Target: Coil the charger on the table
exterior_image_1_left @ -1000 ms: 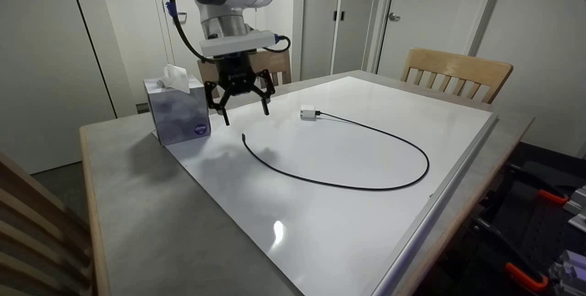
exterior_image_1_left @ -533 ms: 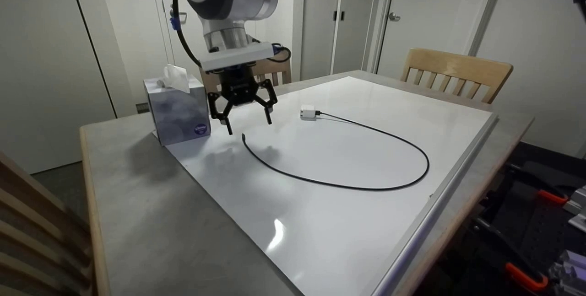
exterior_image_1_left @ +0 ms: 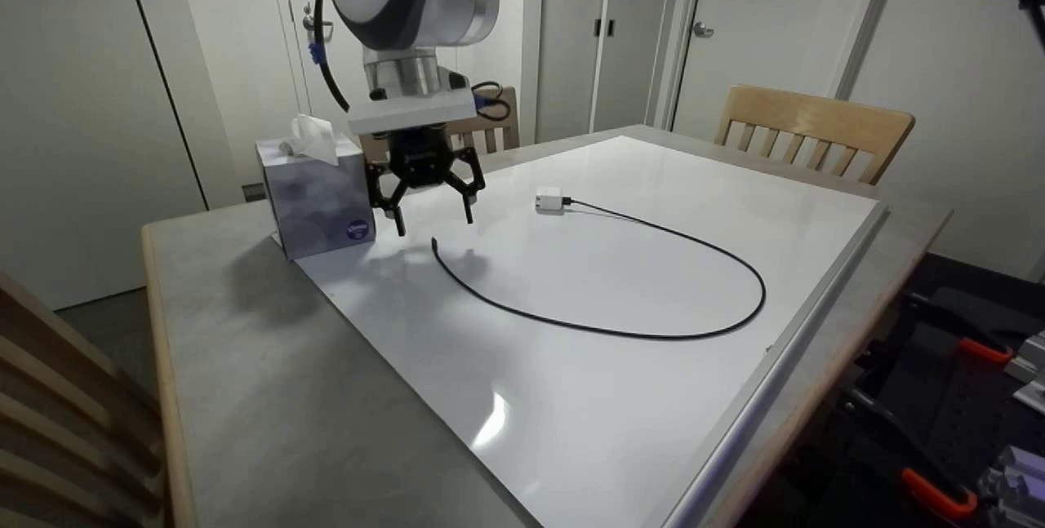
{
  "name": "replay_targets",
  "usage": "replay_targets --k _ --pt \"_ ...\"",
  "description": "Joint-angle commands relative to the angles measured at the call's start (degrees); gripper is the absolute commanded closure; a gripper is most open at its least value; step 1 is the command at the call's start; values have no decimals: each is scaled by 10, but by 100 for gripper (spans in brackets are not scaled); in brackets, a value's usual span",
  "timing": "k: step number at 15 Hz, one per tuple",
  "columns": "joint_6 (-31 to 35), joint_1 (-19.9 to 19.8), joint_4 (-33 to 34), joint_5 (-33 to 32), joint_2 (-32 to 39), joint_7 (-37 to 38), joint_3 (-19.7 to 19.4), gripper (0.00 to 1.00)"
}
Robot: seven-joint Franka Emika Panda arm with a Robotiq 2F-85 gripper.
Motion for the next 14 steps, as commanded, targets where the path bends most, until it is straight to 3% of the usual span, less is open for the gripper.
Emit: replay_targets --k 1,8,13,14 --pt "18 2 -12 -2 -2 5 -2 0" --pt "35 9 -24 0 -4 16 -2 0" --pt "59 16 -43 3 -5 31 0 18" --pt "63 17 -46 3 -6 35 0 15"
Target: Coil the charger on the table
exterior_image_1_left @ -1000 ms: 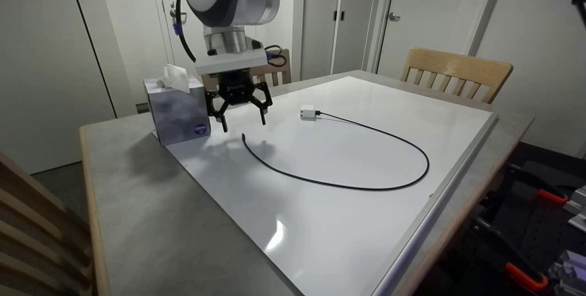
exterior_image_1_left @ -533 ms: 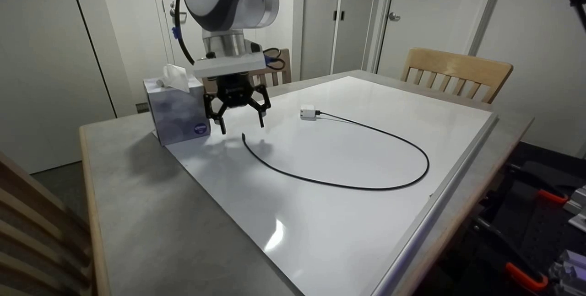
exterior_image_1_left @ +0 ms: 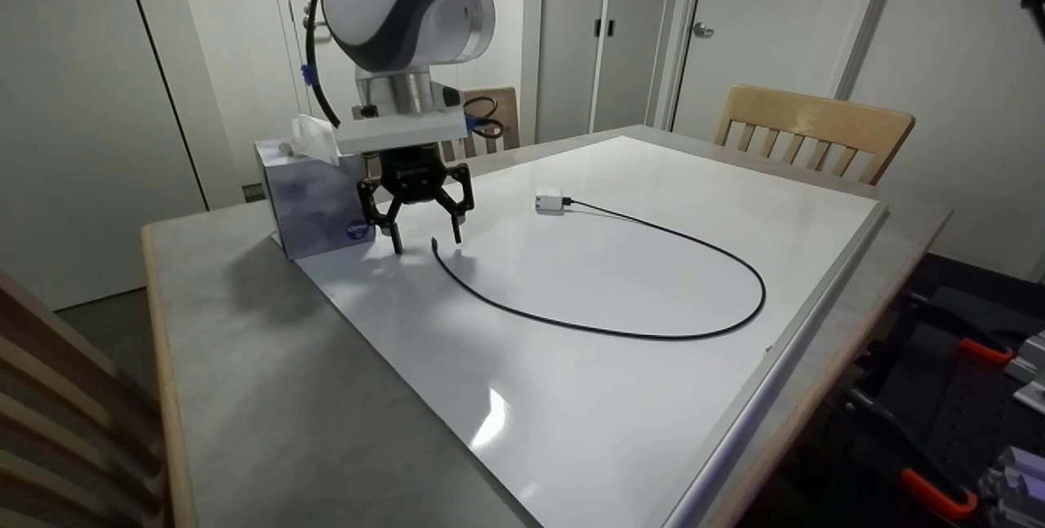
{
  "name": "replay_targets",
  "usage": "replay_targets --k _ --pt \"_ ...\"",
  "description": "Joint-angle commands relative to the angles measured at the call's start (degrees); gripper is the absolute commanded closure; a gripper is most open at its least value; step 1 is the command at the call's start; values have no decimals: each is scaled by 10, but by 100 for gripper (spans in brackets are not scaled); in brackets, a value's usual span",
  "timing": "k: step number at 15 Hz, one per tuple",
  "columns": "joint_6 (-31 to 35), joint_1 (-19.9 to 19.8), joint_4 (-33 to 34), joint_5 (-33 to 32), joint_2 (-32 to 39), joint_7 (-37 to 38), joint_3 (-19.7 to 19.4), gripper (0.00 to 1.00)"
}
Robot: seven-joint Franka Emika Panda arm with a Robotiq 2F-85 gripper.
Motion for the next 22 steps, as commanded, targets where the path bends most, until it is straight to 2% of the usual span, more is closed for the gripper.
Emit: replay_targets --k 1,2,4,9,10,12,13,18,19,20,22 --pt "30 5 -29 2 -10 17 -1 21" --pt "34 6 -32 2 -11 21 -1 43" --pt "40 7 -35 2 -12 30 -1 48" --pt "73 17 -47 0 -16 57 -2 82" --pt "83 19 -54 2 -19 64 -1 44" --pt "91 23 -68 1 -26 81 -2 43" --pt "93 24 -79 1 -32 89 -2 39" --pt "117 27 -134 0 -57 121 0 4" --pt "126 28 -146 -1 -62 128 0 1" --pt "135 29 -158 0 -66 136 0 4" --pt "156 34 -177 -1 -72 154 -1 20"
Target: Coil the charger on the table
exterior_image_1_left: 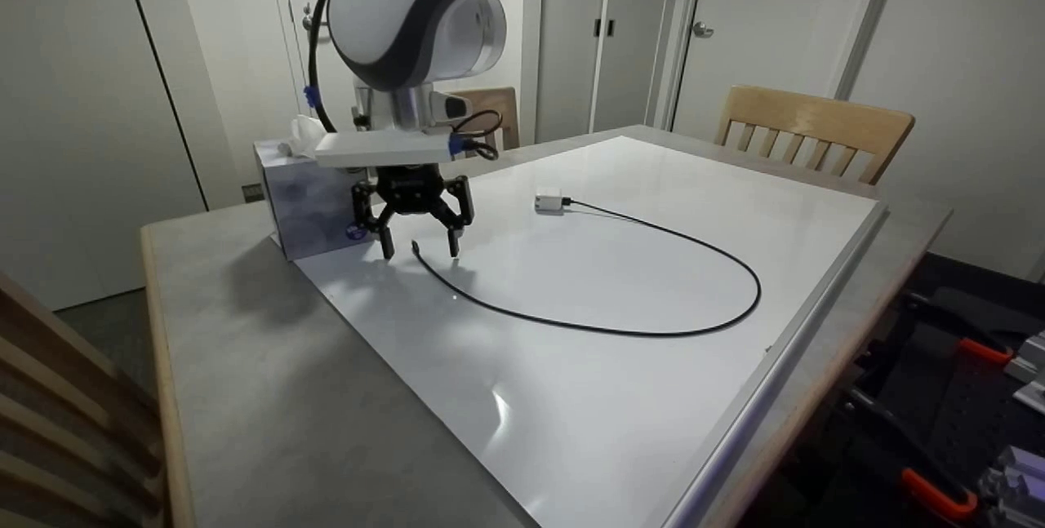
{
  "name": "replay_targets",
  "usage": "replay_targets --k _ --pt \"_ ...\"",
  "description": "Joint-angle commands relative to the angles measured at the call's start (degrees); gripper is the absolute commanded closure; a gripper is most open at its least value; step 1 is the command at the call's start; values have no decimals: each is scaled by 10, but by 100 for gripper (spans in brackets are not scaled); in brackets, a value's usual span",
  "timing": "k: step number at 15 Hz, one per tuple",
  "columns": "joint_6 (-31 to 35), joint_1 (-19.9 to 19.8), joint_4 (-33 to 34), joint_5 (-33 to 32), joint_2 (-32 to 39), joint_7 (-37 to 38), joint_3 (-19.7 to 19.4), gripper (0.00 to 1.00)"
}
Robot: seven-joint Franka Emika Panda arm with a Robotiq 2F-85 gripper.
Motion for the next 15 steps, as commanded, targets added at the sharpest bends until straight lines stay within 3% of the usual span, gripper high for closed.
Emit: replay_targets --k 1,6,11,15 --pt "61 20 -72 1 -23 34 0 27" --pt "136 34 -117 -9 -41 85 -4 66" --pt "157 44 -150 -24 -60 112 -7 99" --pt "152 39 -171 -32 -78 107 -9 100"
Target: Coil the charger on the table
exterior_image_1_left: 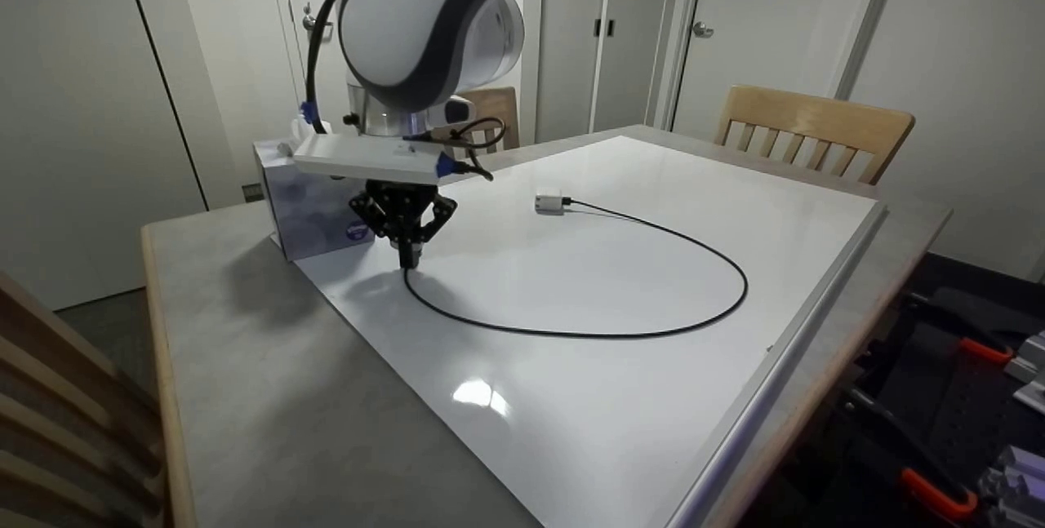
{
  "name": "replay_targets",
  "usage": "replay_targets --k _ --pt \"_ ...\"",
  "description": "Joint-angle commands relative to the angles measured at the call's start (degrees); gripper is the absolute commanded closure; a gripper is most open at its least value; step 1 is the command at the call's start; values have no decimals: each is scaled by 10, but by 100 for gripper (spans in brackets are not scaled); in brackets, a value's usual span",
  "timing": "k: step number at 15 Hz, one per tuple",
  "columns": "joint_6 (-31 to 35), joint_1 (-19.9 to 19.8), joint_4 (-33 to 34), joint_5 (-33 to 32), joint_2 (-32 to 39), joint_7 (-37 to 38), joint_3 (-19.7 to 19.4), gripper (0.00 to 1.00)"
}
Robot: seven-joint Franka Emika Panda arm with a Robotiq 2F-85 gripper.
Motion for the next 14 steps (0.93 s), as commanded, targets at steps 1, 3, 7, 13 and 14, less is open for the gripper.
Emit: replay_targets --k 1,3,7,13,14 --pt "9 5 -50 -3 -18 4 -1 99" --pt "-1 -1 -53 -4 -23 -5 -1 99" --pt "-45 -17 -54 -9 -37 -35 -4 99" --pt "-70 -34 -54 -14 -48 -5 -39 99" --pt "-78 -39 -48 -17 -47 -13 -42 99"
